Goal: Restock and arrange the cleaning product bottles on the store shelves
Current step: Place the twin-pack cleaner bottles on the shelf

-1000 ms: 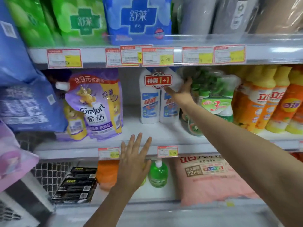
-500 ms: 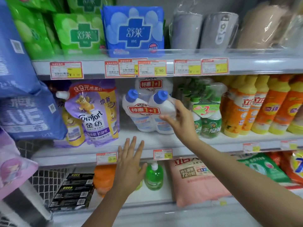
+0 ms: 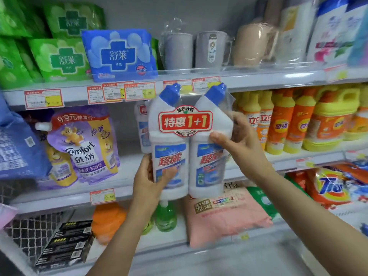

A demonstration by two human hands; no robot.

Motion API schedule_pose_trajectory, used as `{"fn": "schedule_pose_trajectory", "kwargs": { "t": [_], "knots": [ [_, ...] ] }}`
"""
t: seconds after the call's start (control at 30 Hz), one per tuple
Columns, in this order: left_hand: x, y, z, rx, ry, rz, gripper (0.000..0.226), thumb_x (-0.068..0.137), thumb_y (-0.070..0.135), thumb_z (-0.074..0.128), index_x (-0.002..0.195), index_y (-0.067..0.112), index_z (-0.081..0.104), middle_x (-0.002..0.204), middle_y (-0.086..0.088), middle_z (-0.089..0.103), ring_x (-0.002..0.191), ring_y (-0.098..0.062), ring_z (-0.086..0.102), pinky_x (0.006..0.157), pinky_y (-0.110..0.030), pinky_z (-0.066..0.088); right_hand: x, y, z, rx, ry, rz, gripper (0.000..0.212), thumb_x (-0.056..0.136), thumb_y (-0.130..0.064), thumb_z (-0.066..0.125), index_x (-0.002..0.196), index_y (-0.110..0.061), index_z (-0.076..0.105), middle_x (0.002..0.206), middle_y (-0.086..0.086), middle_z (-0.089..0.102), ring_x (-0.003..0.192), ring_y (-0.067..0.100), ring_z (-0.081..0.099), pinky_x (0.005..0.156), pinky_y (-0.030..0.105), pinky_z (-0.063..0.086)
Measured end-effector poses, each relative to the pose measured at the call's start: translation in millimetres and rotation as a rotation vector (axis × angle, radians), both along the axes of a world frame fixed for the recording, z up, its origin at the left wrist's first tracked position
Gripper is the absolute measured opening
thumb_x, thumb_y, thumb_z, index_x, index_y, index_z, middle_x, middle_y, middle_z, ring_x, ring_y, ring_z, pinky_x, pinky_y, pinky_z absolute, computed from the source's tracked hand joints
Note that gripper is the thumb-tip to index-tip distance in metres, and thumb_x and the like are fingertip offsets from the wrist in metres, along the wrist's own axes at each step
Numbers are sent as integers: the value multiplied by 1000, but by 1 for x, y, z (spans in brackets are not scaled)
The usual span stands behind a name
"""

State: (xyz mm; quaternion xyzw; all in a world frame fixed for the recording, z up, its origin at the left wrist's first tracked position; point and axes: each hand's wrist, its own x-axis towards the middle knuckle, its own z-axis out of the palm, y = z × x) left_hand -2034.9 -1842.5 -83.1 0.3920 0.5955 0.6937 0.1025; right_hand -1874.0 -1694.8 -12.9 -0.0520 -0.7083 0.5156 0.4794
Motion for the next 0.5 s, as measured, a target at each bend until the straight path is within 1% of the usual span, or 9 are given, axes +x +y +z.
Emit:
{"fn": "schedule_pose_trajectory", "kwargs": {
  "t": [0.07, 0.13, 0.2, 0.27, 0.3, 0.33, 0.4, 0.43, 0.5],
  "knots": [
    [28, 7, -7, 9, -65, -16, 43, 70, 39, 82, 104, 23, 60, 96, 14, 74, 90, -5, 70, 74, -19, 55, 17, 9, -5, -153, -58, -14, 58, 79, -25, 72, 129, -14, 45, 109, 5, 72, 95, 20, 73, 68, 29, 60],
    [55, 16, -9, 8, -141, 3, 38, 70, 38, 76, 100, 20, 63, 92, 10, 75, 85, -6, 71, 69, -20, 54, 32, 20, -11, -266, -143, -9, 57, 81, -29, 70, 130, -19, 43, 103, 4, 73, 88, 18, 75, 62, 24, 58],
    [78, 24, -4, -20, -228, 12, 41, 67, 40, 73, 99, 16, 64, 91, 4, 76, 82, -11, 73, 68, -27, 57, 53, 33, -21, -356, -225, 58, 67, 80, -32, 72, 137, -23, 37, 104, 3, 74, 96, 23, 74, 68, 29, 59],
    [96, 32, 7, -53, -308, 1, 42, 67, 41, 75, 98, 12, 66, 90, -3, 77, 79, -19, 74, 69, -35, 59, 81, 44, -33, -370, -362, 160, 88, 78, -32, 82, 144, -36, 24, 115, 4, 73, 105, 27, 71, 80, 40, 59],
    [103, 36, 13, -71, -339, -11, 38, 71, 39, 75, 96, 11, 66, 88, -5, 77, 75, -19, 74, 67, -33, 59, 95, 46, -37, -344, -447, 208, 95, 77, -30, 84, 144, -45, 18, 118, 4, 72, 107, 26, 70, 84, 42, 58],
    [109, 40, 20, -103, -367, -30, 32, 77, 37, 74, 93, 10, 68, 85, -7, 77, 68, -17, 73, 61, -28, 57, 109, 48, -40, -322, -509, 241, 97, 77, -25, 84, 143, -49, 17, 118, 2, 72, 107, 24, 70, 84, 40, 59],
    [121, 49, 30, -210, -457, -112, 28, 88, 38, 67, 91, 11, 72, 76, -7, 76, 58, -15, 71, 50, -22, 53, 131, 54, -40, -368, -505, 245, 90, 77, -14, 80, 143, -40, 25, 111, -1, 74, 103, 21, 72, 76, 31, 60],
    [126, 54, 34, -262, -517, -171, 30, 89, 40, 64, 92, 12, 74, 76, -7, 76, 58, -16, 71, 50, -23, 53, 140, 56, -37, -415, -465, 228, 83, 77, -11, 81, 142, -32, 34, 108, 0, 75, 99, 20, 73, 72, 28, 59],
    [135, 62, 39, -327, -576, -281, 30, 87, 39, 65, 97, 12, 75, 82, -6, 77, 63, -16, 72, 55, -25, 57, 157, 63, -30, -480, -412, 220, 61, 77, -16, 81, 131, -21, 52, 108, 5, 75, 94, 19, 74, 69, 25, 58]
  ]
}}
